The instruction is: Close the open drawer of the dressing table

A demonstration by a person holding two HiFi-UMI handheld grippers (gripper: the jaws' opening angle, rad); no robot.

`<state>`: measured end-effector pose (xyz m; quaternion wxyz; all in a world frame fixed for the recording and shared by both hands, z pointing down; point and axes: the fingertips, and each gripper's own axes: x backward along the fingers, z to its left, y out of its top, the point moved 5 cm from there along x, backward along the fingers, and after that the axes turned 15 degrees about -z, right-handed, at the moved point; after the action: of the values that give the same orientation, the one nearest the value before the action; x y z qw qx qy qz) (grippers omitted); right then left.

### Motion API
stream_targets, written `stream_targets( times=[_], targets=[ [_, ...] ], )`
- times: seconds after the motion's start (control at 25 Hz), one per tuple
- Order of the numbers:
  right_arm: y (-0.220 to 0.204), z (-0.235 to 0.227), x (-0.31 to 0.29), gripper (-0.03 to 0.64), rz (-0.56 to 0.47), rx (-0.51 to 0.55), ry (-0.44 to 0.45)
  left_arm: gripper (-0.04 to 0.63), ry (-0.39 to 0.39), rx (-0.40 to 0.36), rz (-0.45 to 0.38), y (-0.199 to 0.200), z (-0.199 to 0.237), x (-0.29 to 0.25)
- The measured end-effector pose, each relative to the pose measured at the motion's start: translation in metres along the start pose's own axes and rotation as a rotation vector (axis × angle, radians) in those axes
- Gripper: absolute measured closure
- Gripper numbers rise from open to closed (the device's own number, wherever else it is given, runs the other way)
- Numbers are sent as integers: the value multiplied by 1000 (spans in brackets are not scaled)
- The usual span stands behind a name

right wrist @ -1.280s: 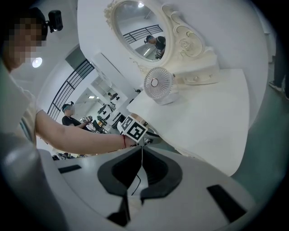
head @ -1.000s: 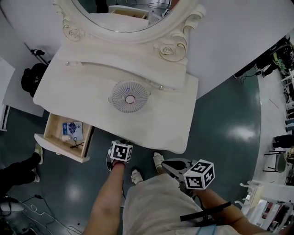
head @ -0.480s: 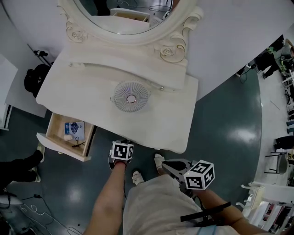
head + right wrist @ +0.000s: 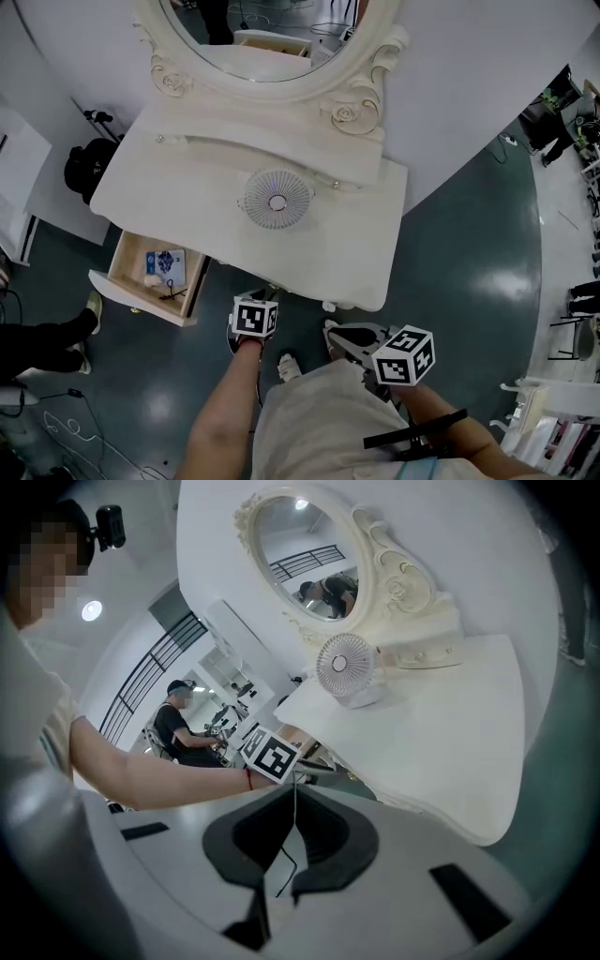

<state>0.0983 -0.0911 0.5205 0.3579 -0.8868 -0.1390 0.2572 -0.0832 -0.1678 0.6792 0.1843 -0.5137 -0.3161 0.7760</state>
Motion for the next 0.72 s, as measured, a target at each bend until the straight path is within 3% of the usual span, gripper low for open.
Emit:
stream_targets(
  times=[0.4, 0.72],
  targets=[
    [0, 27, 1, 600, -54, 24, 32, 480, -23, -2, -106, 11, -18, 58],
    [-9, 47, 4, 600, -83, 33, 29, 480, -86, 1, -216, 18, -43, 100]
  ],
)
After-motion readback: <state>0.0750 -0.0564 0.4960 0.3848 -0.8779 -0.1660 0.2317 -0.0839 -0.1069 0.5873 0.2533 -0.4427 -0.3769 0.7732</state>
